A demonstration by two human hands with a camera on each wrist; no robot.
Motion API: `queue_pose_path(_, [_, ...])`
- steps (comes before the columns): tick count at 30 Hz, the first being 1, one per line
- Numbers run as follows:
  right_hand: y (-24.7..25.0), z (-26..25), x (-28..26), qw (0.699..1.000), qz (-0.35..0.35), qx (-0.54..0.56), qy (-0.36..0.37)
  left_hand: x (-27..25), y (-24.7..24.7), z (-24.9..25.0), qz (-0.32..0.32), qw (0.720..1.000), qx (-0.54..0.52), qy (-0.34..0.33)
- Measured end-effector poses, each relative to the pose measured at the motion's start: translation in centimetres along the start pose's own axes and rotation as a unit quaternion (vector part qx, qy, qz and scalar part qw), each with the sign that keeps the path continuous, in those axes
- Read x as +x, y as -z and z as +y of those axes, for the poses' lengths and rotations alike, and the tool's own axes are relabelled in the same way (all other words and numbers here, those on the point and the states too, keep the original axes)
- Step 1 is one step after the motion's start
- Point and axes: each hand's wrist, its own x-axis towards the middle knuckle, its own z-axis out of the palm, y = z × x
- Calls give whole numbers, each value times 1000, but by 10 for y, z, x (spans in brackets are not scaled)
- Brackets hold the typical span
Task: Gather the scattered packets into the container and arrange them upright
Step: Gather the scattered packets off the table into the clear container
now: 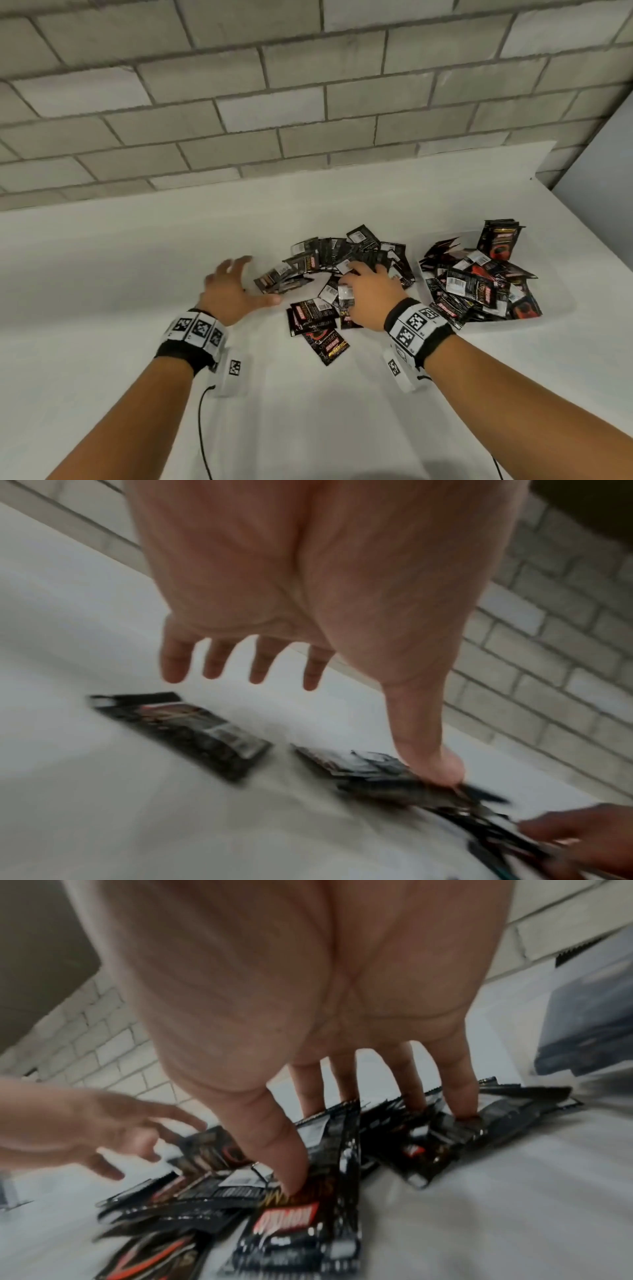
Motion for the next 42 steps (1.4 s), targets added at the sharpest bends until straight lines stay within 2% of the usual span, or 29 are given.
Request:
queue_pose_path(1, [0,1,-3,1000,-5,2,14,1,-1,-9,-9,999,17,30])
queue_pose_path(3, [5,3,-7,999,-14,31,40,-1,-9,-17,-35,997,48,40])
queue_pose_path(6, [18,6,-11,994,37,98,17,-16,-27,2,-48,997,55,-15])
queue_pose_path(8, [23,10,-13,994,68,75,-30,-26,-37,20,-70,994,44,-67])
queue_pose_path(10, [20,13,-17,996,34,36,-75,-34,-42,37,-102,988,23,-110])
queue_pose_path(13, [9,13,-24,997,-25,12,-74,-33,-37,52,-138,981,-34,-133])
queue_pose_path(16, [1,13,-31,997,-21,31,-62,-17,-19,61,-97,987,-51,-121])
queue_pose_path(19, [1,16,-37,994,19,58,-85,12,-2,73,-37,994,-72,-72])
queue_pose_path(22, [2,17,-41,993,20,31,-114,45,-1,84,-58,996,-44,-43])
queue_pose_path(26, [-9,15,-39,995,2,19,-95,58,-14,110,-141,984,38,-99])
queue_pose_path(32, [-19,17,-29,994,30,78,-72,30,-34,137,-163,960,134,-182])
queue_pose_path(37, [-10,10,-20,980,11,173,-93,9,-46,129,-144,961,90,-217])
queue_pose_path(39, [-8,7,-20,981,2,176,-86,6,-47,128,-135,958,71,-241])
queue_pose_path(42, [-8,5,-23,984,-20,162,-74,4,-48,128,-137,962,27,-235])
